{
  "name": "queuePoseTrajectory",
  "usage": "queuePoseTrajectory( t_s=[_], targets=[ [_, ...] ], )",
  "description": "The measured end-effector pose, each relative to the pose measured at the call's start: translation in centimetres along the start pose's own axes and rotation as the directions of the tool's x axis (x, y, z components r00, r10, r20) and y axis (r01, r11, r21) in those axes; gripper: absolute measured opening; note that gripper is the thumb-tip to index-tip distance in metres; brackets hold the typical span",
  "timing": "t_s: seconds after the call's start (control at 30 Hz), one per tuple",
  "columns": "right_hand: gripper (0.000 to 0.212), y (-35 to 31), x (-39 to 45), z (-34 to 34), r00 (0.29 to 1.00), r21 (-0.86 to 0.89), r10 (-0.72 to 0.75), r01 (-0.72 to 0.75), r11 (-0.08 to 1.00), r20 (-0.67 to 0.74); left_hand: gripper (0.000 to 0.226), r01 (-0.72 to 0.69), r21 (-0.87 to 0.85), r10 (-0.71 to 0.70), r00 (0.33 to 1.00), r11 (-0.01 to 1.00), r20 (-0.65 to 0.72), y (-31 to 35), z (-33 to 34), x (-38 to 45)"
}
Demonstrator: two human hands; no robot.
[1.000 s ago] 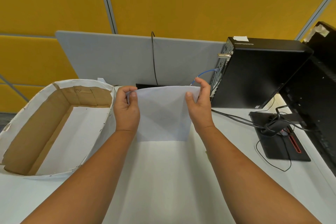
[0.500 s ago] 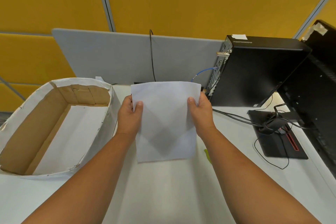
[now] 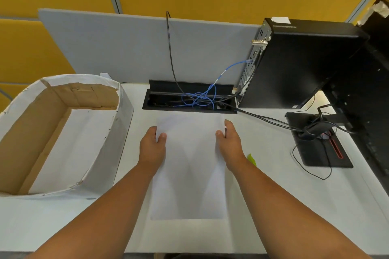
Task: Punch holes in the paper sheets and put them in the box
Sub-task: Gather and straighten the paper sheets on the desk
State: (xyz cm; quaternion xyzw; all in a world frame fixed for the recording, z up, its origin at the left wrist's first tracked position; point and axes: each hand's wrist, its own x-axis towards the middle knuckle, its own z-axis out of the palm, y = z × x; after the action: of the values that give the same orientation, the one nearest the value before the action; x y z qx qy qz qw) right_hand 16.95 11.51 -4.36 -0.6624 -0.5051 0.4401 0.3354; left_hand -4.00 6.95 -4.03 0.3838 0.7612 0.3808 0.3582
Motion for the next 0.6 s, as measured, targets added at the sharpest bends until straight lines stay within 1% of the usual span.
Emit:
queuePoseTrajectory(
  t_s=[0.03, 0.07, 0.17, 0.23, 0.3, 0.4, 0.5, 0.6],
  targets=[
    [0.041, 0.3, -0.2, 0.1, 1.000, 0.018, 0.019, -0.019, 1.000, 0.006, 0.051, -0.004, -0.002, 0.004, 1.000, 1.000, 0.006, -0.3, 0.1, 0.0],
    [0.045, 0.6, -0.1, 0.2, 1.000, 0.036, 0.029, -0.029, 0.999, 0.004, 0.048, -0.014, 0.002, 0.014, 1.000, 1.000, 0.012, -0.6, 0.3, 0.0],
    [0.043, 1.3, -0.3, 0.3, 1.000, 0.079, 0.021, -0.021, 0.997, 0.000, 0.036, -0.013, 0.011, 0.012, 1.000, 1.000, 0.022, -1.6, 0.4, -0.1],
    [0.045, 1.4, -0.4, 0.2, 1.000, 0.119, 0.010, -0.011, 0.993, 0.006, 0.032, -0.007, 0.003, 0.006, 1.000, 1.000, 0.028, -2.1, 0.5, -0.2],
    [0.048, 1.5, -0.3, 0.2, 1.000, 0.116, -0.017, 0.015, 0.993, 0.013, 0.030, -0.004, -0.001, 0.004, 0.999, 1.000, 0.039, -2.4, 0.6, -0.3],
    [0.037, 1.8, 0.0, 0.3, 0.994, 0.081, -0.104, 0.107, 0.991, -0.030, 0.033, 0.022, -0.021, -0.021, 0.998, 1.000, 0.057, -2.8, 0.7, -0.3],
    [0.025, 1.9, 0.4, 0.4, 0.994, 0.079, -0.088, 0.094, 0.993, -0.072, 0.039, 0.062, -0.048, -0.060, 0.997, 0.997, 0.057, -3.2, 0.9, -0.2],
    [0.022, 1.9, 0.6, 0.6, 0.993, 0.104, -0.073, 0.083, 0.991, -0.093, 0.029, 0.064, -0.095, -0.059, 0.997, 0.993, 0.055, -3.2, 1.0, -0.4]
  ],
)
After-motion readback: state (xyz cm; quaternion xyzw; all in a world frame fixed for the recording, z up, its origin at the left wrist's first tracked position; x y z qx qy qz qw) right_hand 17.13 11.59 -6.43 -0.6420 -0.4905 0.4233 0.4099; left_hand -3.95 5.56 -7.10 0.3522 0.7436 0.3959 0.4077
